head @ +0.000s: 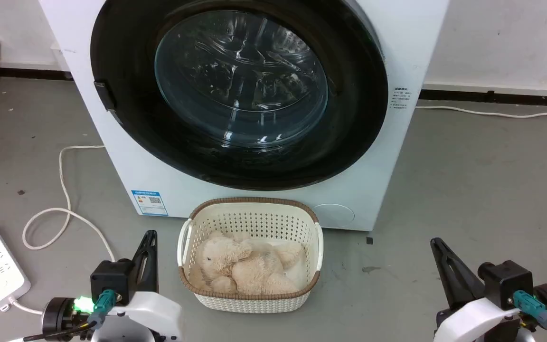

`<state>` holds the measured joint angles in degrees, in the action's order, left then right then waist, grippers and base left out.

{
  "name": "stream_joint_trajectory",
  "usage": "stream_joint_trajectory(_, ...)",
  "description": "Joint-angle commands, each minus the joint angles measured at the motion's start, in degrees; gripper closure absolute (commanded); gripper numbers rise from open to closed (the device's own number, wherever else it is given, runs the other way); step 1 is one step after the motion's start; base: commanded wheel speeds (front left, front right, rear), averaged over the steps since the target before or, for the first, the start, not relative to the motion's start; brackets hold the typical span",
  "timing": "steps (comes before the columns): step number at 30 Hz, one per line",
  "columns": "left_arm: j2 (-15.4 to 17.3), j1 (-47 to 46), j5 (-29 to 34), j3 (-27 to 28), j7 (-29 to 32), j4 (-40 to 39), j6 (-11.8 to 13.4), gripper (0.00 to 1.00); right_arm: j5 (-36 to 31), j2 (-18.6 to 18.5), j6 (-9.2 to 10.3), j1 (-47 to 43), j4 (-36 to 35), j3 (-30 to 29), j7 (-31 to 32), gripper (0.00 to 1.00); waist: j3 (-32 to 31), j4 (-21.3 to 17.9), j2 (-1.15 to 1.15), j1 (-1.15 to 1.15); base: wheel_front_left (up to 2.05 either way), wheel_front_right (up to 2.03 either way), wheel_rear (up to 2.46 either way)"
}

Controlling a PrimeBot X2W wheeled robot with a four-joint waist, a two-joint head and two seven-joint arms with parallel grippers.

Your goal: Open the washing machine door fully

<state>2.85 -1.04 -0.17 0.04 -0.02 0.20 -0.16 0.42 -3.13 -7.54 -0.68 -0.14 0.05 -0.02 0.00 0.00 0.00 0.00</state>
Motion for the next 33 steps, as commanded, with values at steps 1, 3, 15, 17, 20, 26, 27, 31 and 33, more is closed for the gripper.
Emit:
stream_joint_trajectory(1,0.03,1.04,0.17,-0.04,0.02,-0.2,0.16,1.0,-0.42,0.25,0.05,0.68,0.14,-0.05,0.02,1.0,0.0,0.0,0.0,0.0,0.0,0.0,0.0)
stream_joint_trajectory(3,0.03,1.04,0.17,-0.04,0.02,-0.2,0.16,1.0,-0.42,0.25,0.05,0.68,0.14,-0.05,0.02,1.0,0.0,0.0,0.0,0.0,0.0,0.0,0.0)
stream_joint_trajectory(15,0.03,1.04,0.17,-0.04,0.02,-0.2,0.16,1.0,-0.42,0.25,0.05,0.68,0.14,-0.05,0.02,1.0,0.0,0.0,0.0,0.0,0.0,0.0,0.0)
stream_joint_trajectory(17,0.03,1.04,0.17,-0.04,0.02,-0.2,0.16,1.0,-0.42,0.25,0.05,0.68,0.14,-0.05,0.02,1.0,0.0,0.0,0.0,0.0,0.0,0.0,0.0)
stream_joint_trajectory(20,0.03,1.04,0.17,-0.04,0.02,-0.2,0.16,1.0,-0.42,0.25,0.05,0.68,0.14,-0.05,0.02,1.0,0.0,0.0,0.0,0.0,0.0,0.0,0.0)
stream_joint_trajectory(26,0.03,1.04,0.17,-0.04,0.02,-0.2,0.16,1.0,-0.42,0.25,0.05,0.68,0.14,-0.05,0.02,1.0,0.0,0.0,0.0,0.0,0.0,0.0,0.0)
stream_joint_trajectory(27,0.03,1.04,0.17,-0.04,0.02,-0.2,0.16,1.0,-0.42,0.25,0.05,0.68,0.14,-0.05,0.02,1.0,0.0,0.0,0.0,0.0,0.0,0.0,0.0)
stream_joint_trajectory(31,0.03,1.04,0.17,-0.04,0.02,-0.2,0.16,1.0,-0.42,0.25,0.05,0.68,0.14,-0.05,0.02,1.0,0.0,0.0,0.0,0.0,0.0,0.0,0.0)
stream_joint_trajectory(33,0.03,1.04,0.17,-0.04,0.02,-0.2,0.16,1.0,-0.42,0.25,0.05,0.68,0.14,-0.05,0.02,1.0,0.0,0.0,0.0,0.0,0.0,0.0,0.0)
